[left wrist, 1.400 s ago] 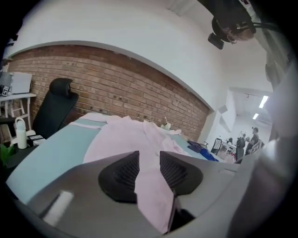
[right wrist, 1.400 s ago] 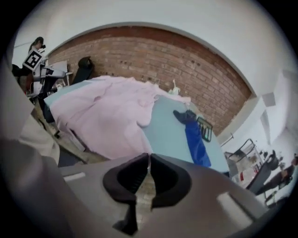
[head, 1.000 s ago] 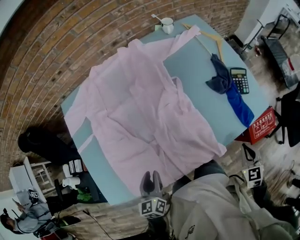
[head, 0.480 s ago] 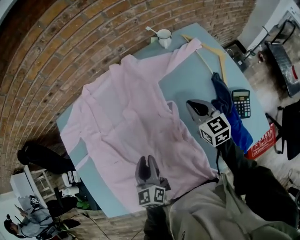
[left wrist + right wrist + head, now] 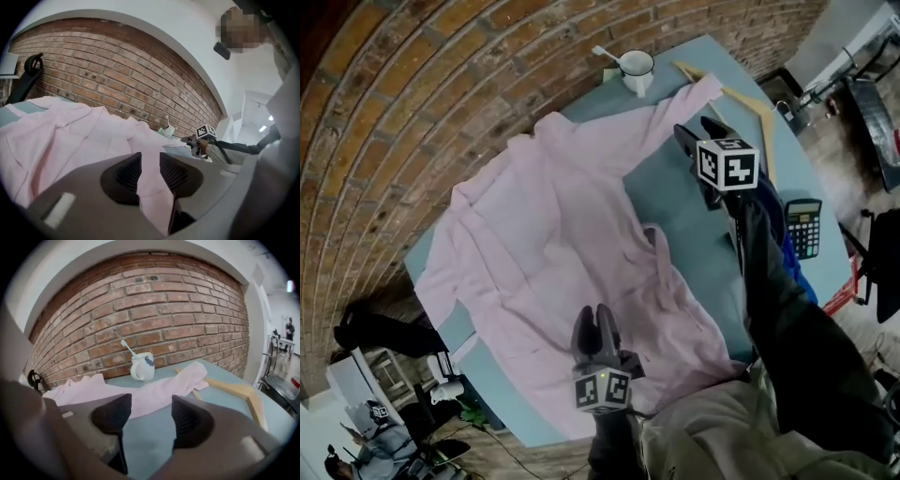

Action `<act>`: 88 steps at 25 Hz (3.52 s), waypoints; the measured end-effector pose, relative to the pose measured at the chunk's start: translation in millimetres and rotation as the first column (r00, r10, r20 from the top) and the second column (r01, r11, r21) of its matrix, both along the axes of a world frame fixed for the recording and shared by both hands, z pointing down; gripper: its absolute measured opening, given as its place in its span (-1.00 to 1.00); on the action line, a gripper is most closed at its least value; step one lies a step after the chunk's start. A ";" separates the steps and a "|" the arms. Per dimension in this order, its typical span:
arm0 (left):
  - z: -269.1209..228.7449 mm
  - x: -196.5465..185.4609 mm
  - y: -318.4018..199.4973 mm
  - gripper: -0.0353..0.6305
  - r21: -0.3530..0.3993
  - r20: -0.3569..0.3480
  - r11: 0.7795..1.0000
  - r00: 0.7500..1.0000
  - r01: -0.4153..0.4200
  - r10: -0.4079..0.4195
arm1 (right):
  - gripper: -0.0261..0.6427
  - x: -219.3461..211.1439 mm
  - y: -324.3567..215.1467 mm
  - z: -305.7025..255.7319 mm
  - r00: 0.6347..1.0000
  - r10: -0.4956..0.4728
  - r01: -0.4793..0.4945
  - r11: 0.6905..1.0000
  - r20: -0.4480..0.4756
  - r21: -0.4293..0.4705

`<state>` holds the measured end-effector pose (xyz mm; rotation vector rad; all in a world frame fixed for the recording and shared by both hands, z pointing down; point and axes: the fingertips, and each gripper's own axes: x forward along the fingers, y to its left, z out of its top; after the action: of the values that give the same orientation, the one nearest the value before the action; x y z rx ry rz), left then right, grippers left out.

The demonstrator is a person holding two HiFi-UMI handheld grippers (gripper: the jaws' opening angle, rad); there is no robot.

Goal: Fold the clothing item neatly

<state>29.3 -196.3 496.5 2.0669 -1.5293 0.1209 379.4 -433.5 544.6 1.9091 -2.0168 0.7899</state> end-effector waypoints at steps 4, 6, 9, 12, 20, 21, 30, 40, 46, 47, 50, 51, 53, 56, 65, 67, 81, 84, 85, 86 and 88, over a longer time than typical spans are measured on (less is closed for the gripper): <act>16.7 1.0 0.0 -0.50 -0.044 -0.010 0.999 1.000 -0.010 0.010 | -0.16 18.0 -31.7 17.8 1.000 0.012 -0.012 0.994 0.004 -0.105; 25.1 -0.6 -0.3 -0.50 -0.049 -0.016 0.999 1.000 -0.015 0.014 | -0.16 24.2 -46.6 23.4 0.999 0.007 -0.013 0.989 -0.035 -0.149; 33.1 -2.8 -1.7 -0.50 -0.074 -0.015 0.997 1.000 -0.014 0.013 | -0.23 26.3 -61.8 37.4 0.990 -0.021 -0.006 0.980 -0.138 -0.197; 34.6 -4.5 -3.6 -0.50 -0.087 -0.014 0.996 1.000 -0.009 0.008 | -0.63 18.1 -69.6 41.6 0.960 -0.098 0.051 0.982 -0.263 -0.181; 25.5 -21.4 11.3 -0.50 -0.089 -0.043 0.996 0.998 0.032 -0.036 | -0.81 -50.5 -37.2 -71.4 0.886 -0.180 0.305 0.921 -0.428 0.241; 23.1 -25.7 14.4 -0.50 -0.086 -0.045 0.995 0.998 0.044 -0.048 | -0.81 -78.0 -25.8 -92.9 0.830 -0.234 0.408 0.874 -0.506 0.264; -17.2 -68.1 63.6 -0.50 0.022 -0.003 0.986 0.986 0.167 -0.167 | -0.74 -344.2 139.8 -94.5 0.033 -0.435 0.976 0.207 -0.900 -0.064; -53.6 -118.9 151.0 -0.51 0.105 -0.022 0.947 0.952 0.305 -0.304 | -0.37 -341.6 251.0 -76.1 -0.125 -0.384 0.990 0.017 -0.915 -0.142; -39.2 -239.2 172.3 -0.87 0.083 0.021 0.890 0.892 0.448 -0.451 | -0.92 -367.4 293.8 -98.3 0.163 -0.743 0.981 0.192 -0.649 0.027; -37.1 -259.1 170.9 -0.87 0.075 0.029 0.885 0.886 0.459 -0.462 | -0.92 -381.7 305.3 -103.9 0.213 -0.779 0.975 0.207 -0.590 0.078; -30.5 -309.4 162.0 -0.87 0.038 0.034 0.893 0.893 0.448 -0.449 | -0.92 -423.3 331.0 -98.6 0.311 -0.819 0.948 0.301 -0.482 0.100; -28.2 -325.8 156.1 -0.87 0.024 0.035 0.901 0.900 0.434 -0.434 | -0.92 -436.2 336.5 -90.0 0.338 -0.827 0.938 0.336 -0.450 0.086; -24.8 -361.0 141.7 -0.87 -0.004 0.033 0.918 0.918 0.396 -0.396 | -0.92 -458.5 345.7 -66.2 0.390 -0.843 0.916 0.398 -0.370 0.057; -25.6 -422.7 120.2 -0.87 -0.027 0.036 0.936 0.936 0.351 -0.350 | -0.92 -479.7 351.8 -26.5 0.477 -0.848 0.870 0.493 -0.231 -0.016; 4.0 -523.8 31.3 -0.74 -0.039 0.097 0.926 0.924 0.375 -0.370 | -0.92 -509.9 334.1 36.3 0.558 -0.801 0.785 0.594 -0.217 -0.173; 20.8 -539.4 -1.3 -0.49 -0.060 0.052 0.931 0.932 0.360 -0.357 | -0.92 -508.8 328.3 44.2 0.581 -0.786 0.763 0.617 -0.212 -0.192; 103.0 -578.2 -123.9 -0.07 -0.221 0.137 0.948 0.970 0.228 -0.202 | -0.92 -508.4 318.4 39.5 0.623 -0.748 0.713 0.663 -0.228 -0.228; 102.3 -569.4 -133.5 -0.15 -0.210 0.104 0.960 0.980 0.187 -0.169 | -0.92 -508.4 317.3 40.9 0.625 -0.745 0.709 0.667 -0.234 -0.229; 100.8 -565.8 -136.0 -0.29 -0.205 0.083 0.964 0.985 0.167 -0.153 | -0.92 -508.5 317.1 41.9 0.626 -0.743 0.708 0.668 -0.236 -0.229; 100.3 -562.9 -137.8 -0.44 -0.202 0.061 0.968 0.988 0.149 -0.139 | -0.92 -508.6 317.1 42.8 0.627 -0.742 0.706 0.670 -0.237 -0.228; 99.9 -563.8 -139.4 -0.46 -0.194 0.032 0.971 0.990 0.139 -0.136 | -0.92 -508.2 317.4 44.1 0.629 -0.740 0.706 0.672 -0.238 -0.225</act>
<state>-534.6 -335.7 596.4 1.8062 -1.5989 0.2292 -128.7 -116.1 588.8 0.8947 -2.1896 0.3312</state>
